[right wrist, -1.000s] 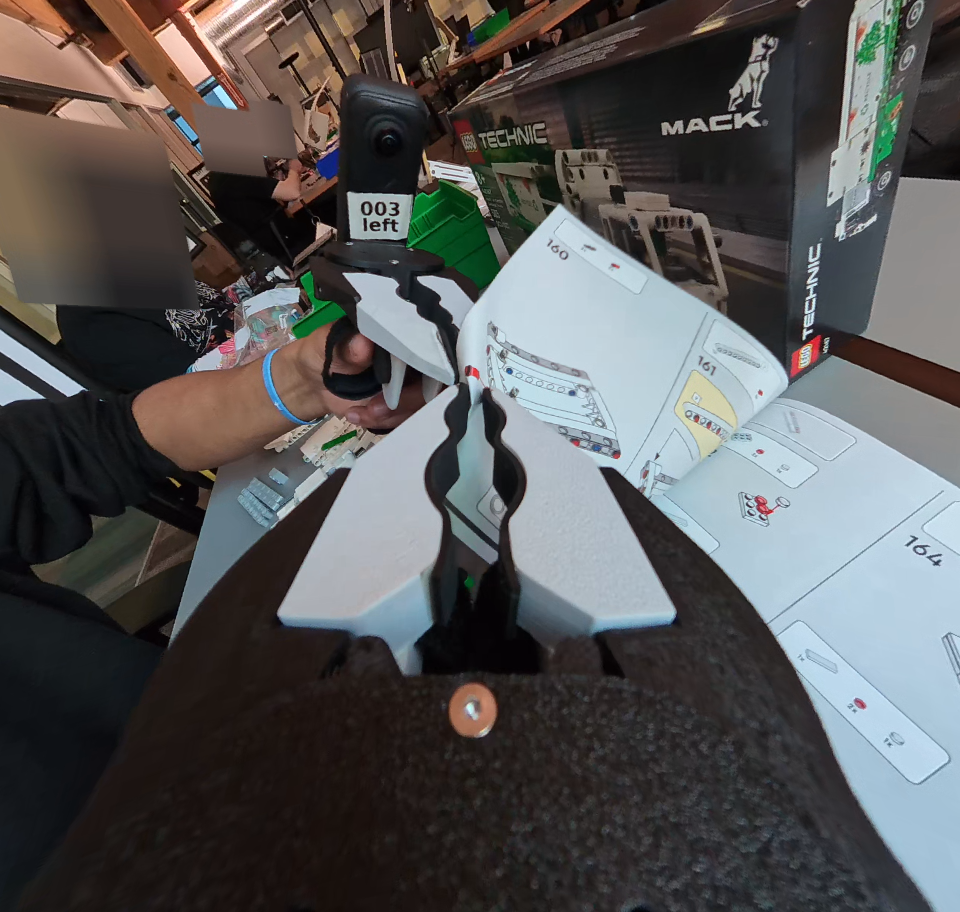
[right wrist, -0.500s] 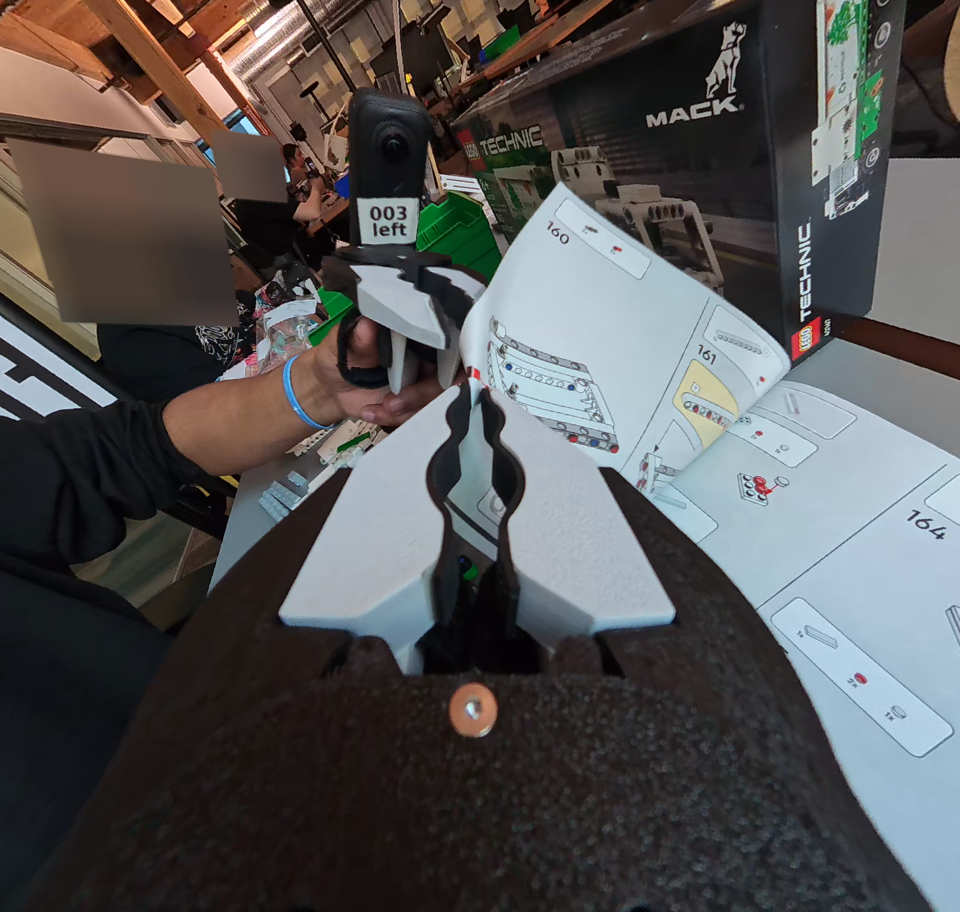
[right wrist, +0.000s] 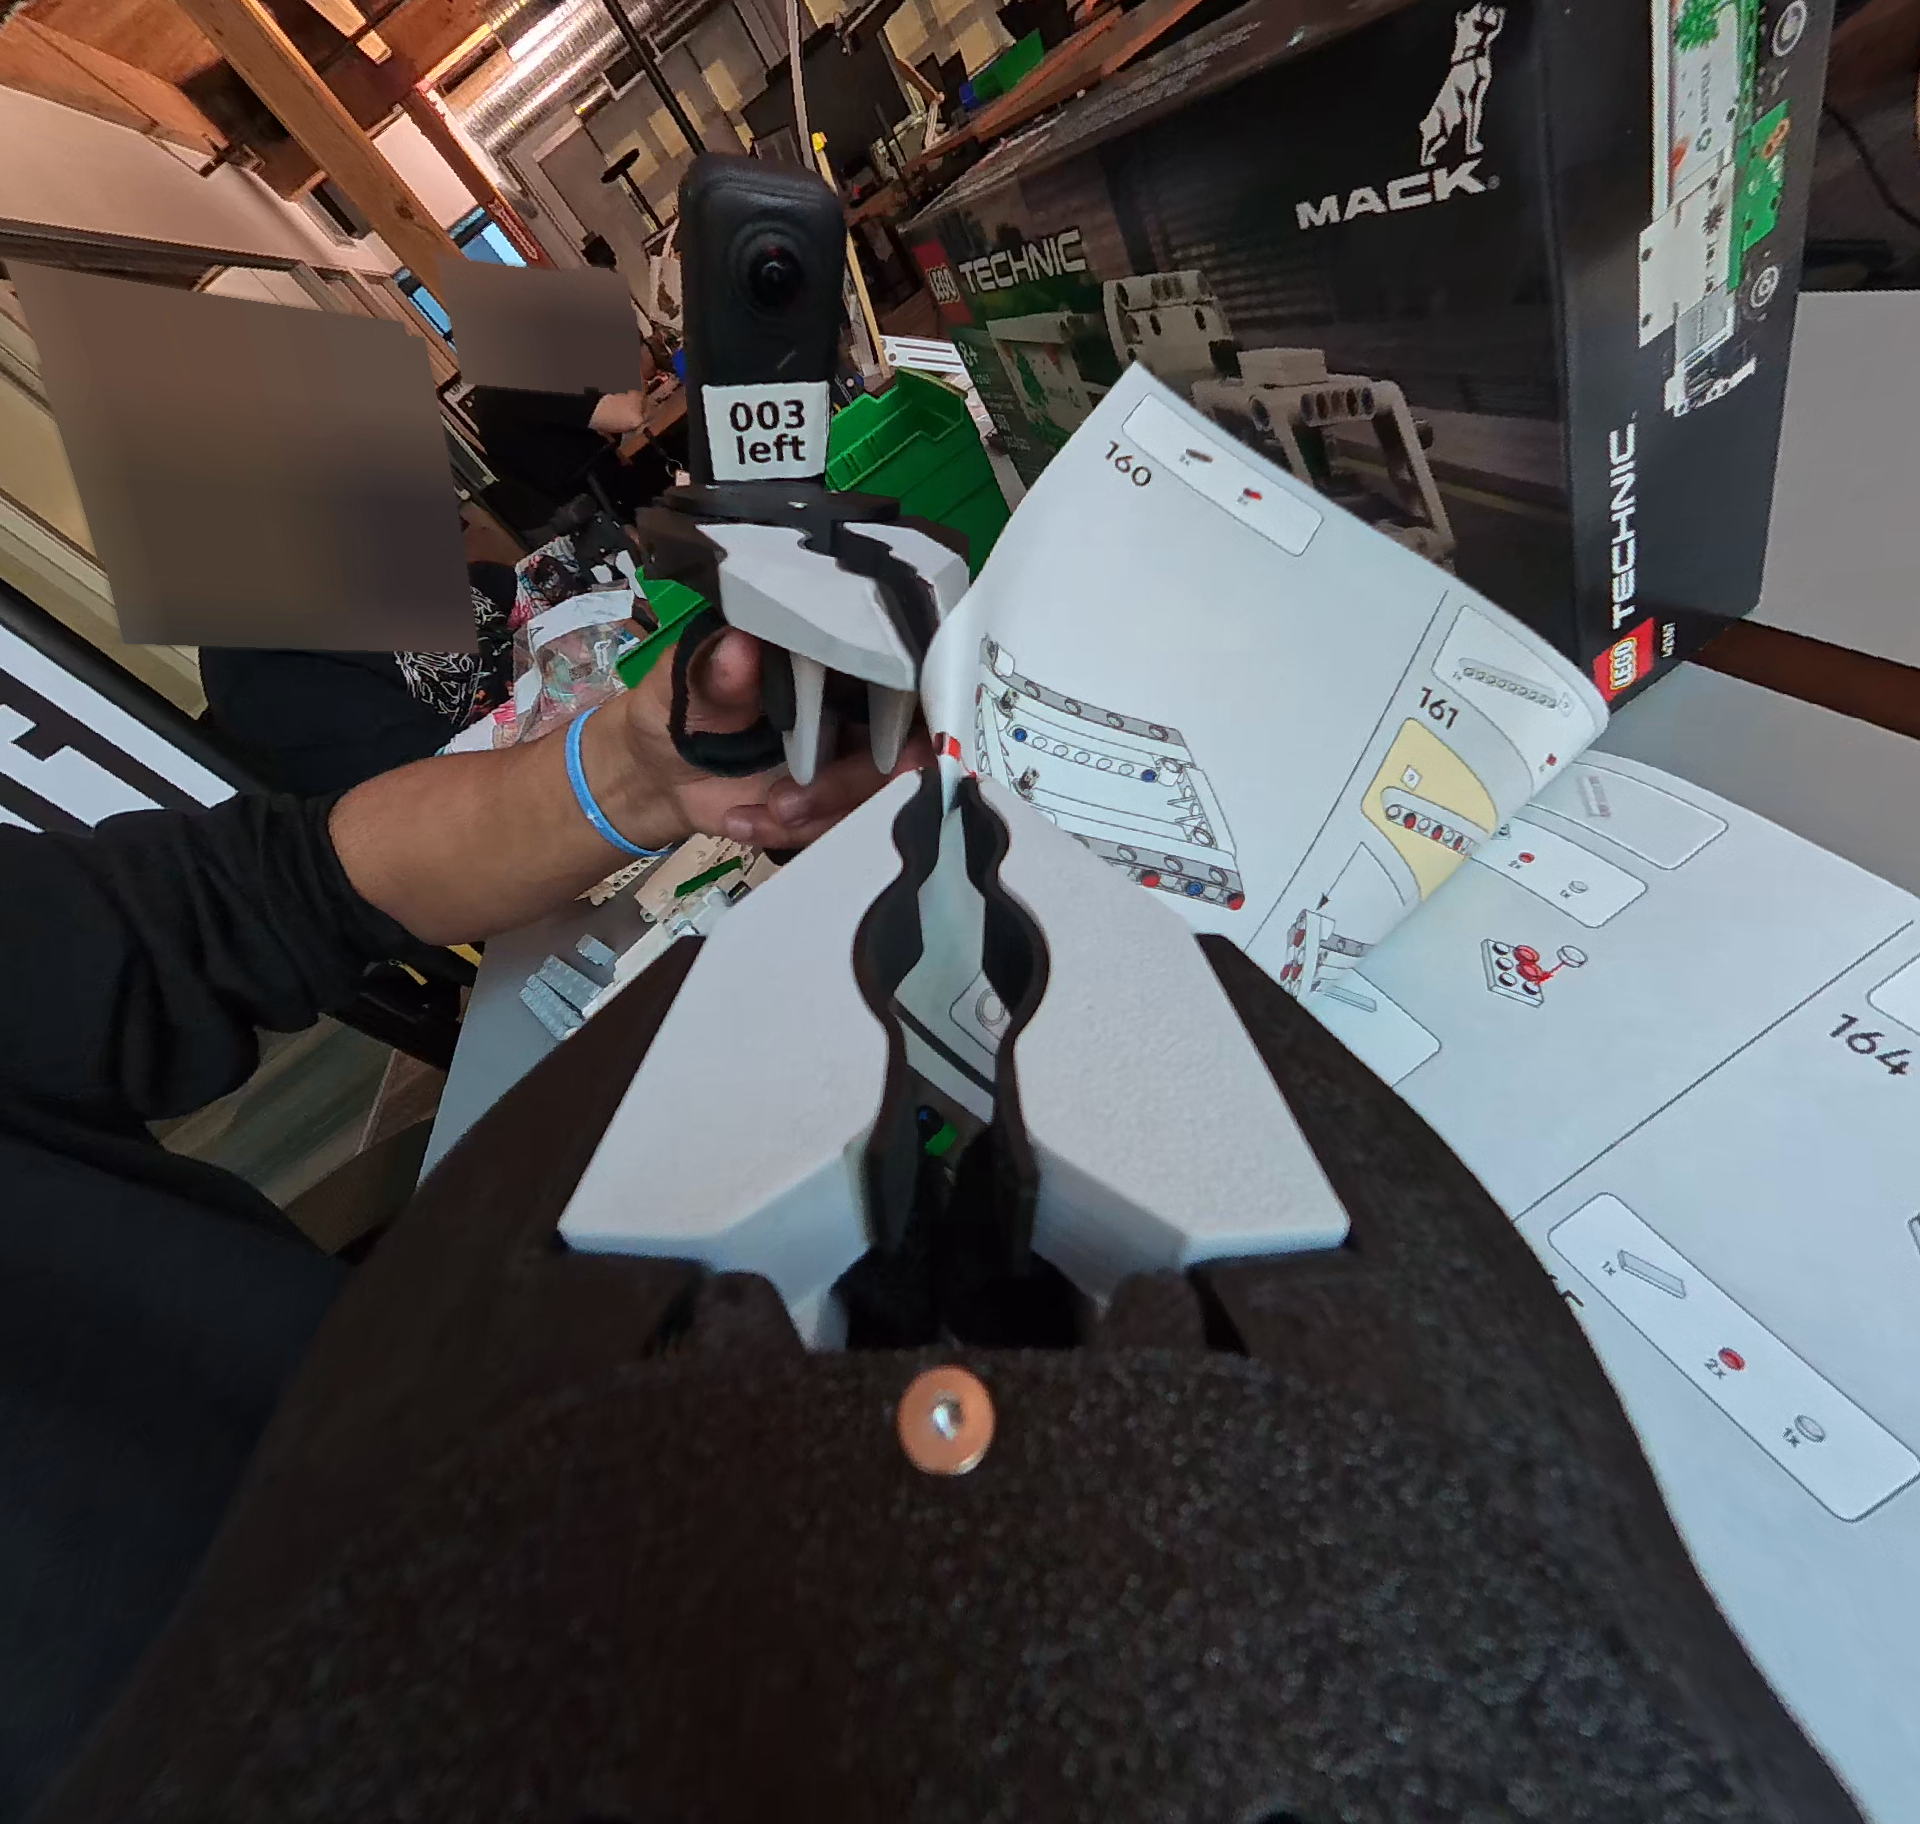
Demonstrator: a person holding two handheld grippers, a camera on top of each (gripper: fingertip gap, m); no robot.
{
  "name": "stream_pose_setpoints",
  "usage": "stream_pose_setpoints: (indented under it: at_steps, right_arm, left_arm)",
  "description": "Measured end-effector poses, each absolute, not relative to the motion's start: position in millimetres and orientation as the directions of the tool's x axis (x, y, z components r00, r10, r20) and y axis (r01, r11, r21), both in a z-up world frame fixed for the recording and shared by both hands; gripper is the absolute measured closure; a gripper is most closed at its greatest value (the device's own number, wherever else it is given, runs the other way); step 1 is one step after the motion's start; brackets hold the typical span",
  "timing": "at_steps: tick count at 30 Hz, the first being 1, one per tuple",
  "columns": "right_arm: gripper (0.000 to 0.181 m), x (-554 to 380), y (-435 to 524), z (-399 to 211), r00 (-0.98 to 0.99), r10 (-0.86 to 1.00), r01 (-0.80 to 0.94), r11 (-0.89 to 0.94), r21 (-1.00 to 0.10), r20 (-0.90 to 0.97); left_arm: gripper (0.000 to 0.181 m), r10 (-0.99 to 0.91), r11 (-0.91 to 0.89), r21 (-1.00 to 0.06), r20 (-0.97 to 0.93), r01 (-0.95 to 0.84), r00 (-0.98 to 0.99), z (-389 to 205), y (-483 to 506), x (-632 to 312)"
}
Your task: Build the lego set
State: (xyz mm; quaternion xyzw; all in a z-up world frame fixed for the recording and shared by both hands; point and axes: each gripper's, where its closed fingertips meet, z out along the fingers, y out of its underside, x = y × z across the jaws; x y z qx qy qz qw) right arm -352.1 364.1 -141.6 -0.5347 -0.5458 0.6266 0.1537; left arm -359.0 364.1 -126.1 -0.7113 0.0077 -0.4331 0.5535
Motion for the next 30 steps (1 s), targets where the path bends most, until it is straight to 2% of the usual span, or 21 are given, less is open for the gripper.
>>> stream_pose_setpoints:
  at_steps: [4,10,26,28,30]
  right_arm:
    - [0.179,-352,364,-142,-0.382,0.778,0.392,-0.352,-0.85,-0.499]
    - [0.179,-352,362,-142,-0.384,0.781,0.397,-0.342,-0.851,-0.493]
    - [0.178,-348,369,-140,-0.379,0.765,0.374,-0.388,-0.842,-0.521]
    - [0.178,-349,368,-139,-0.383,0.765,0.37,-0.387,-0.845,-0.518]
    - [0.178,-351,365,-139,-0.389,0.762,0.369,-0.387,-0.845,-0.518]
  left_arm:
    - [0.173,-0.493,-0.39,-0.786,0.618,0.479,0.613,-126,364,-359]
    - [0.181,-0.489,-0.376,-0.79,0.613,0.484,0.621,-125,366,-360]
    - [0.181,-0.477,-0.407,-0.804,0.592,0.433,0.65,-132,361,-354]
    - [0.158,-0.481,-0.445,-0.799,0.595,0.405,0.644,-139,358,-347]
    - [0.155,-0.509,-0.484,-0.792,0.601,0.372,0.617,-144,352,-336]
